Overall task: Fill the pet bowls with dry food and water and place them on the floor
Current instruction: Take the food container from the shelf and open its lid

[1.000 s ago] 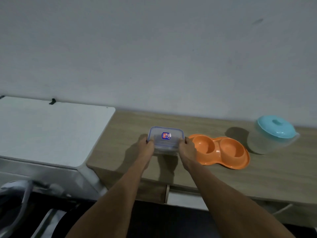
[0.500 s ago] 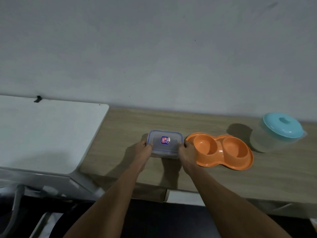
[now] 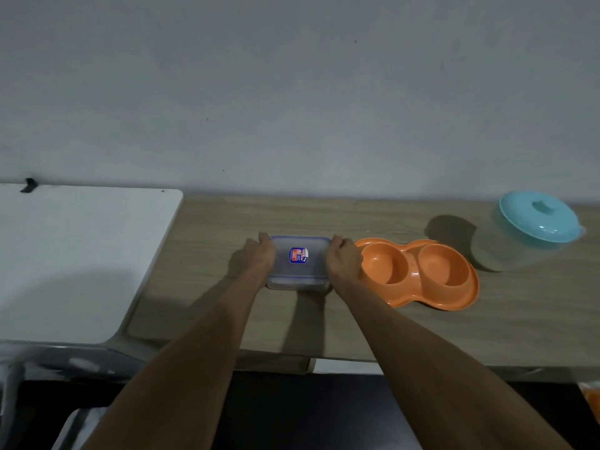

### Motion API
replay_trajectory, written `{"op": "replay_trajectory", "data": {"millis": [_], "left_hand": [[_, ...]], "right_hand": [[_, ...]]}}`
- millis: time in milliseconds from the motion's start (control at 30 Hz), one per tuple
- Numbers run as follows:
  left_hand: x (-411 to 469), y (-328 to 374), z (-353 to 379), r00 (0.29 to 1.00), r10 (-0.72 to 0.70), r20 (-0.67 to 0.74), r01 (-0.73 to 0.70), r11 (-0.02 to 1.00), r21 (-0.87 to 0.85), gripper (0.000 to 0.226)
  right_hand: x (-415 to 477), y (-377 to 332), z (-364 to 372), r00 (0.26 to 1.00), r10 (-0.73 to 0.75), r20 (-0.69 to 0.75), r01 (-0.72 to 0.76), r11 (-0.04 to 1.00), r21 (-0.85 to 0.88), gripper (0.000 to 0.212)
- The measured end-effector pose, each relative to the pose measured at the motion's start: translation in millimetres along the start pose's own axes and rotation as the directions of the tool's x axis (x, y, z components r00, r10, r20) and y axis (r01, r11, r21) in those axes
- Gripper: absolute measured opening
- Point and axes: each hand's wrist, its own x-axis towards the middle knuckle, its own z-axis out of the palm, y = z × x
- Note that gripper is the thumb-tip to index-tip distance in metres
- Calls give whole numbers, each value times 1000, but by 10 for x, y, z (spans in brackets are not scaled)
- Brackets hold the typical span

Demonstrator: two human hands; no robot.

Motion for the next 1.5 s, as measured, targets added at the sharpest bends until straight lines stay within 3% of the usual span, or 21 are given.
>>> {"op": "replay_trajectory", "data": {"millis": [167,500,733,800,867,933,1000,1067,1133,1200,1333,1500], "left_hand": [[178,-48,102,992,76,-98,-55,978,202,76],[326,-39,69,994,92,-57,-78,975,210,73],[244,-71,7,973,135,-189,-94,973,211,76],[127,-14,-35,973,122,-194,-96,985,140,70],[10,23,-106,978,67,-197,-65,998,21,62],[-116,-1,-174,967,17,-255,-39,996,-79,63],[-284,-91,-211,967,-85,-239,41,982,-183,74],[-323,-265,-80,979,-190,-73,157,935,-318,90],[-290,-394,102,962,-214,169,273,775,-570,102],[-130,-547,345,934,-195,301,354,635,-687,113],[-202,-447,352,927,-164,339,372,534,-759,76],[-205,-429,427,925,-172,339,379,492,-784,73]], "right_hand": [[103,6,143,1000,-2,-30,0,997,-82,39],[128,31,195,1000,-25,-2,24,987,-161,39],[91,-20,216,994,-96,-47,78,951,-298,35],[124,-41,232,977,-212,-33,176,881,-439,28],[210,-107,227,932,-358,58,316,724,-613,24],[317,-252,211,899,-408,158,404,634,-659,29],[404,-399,243,882,-394,260,464,625,-628,30],[461,-481,346,874,-322,364,483,656,-579,33],[447,-524,464,860,-244,449,481,685,-548,37],[428,-513,564,843,-223,489,491,690,-532,40],[413,-558,584,842,-154,518,481,648,-590,48],[465,-617,644,790,-26,613,487,634,-601,49]]}}
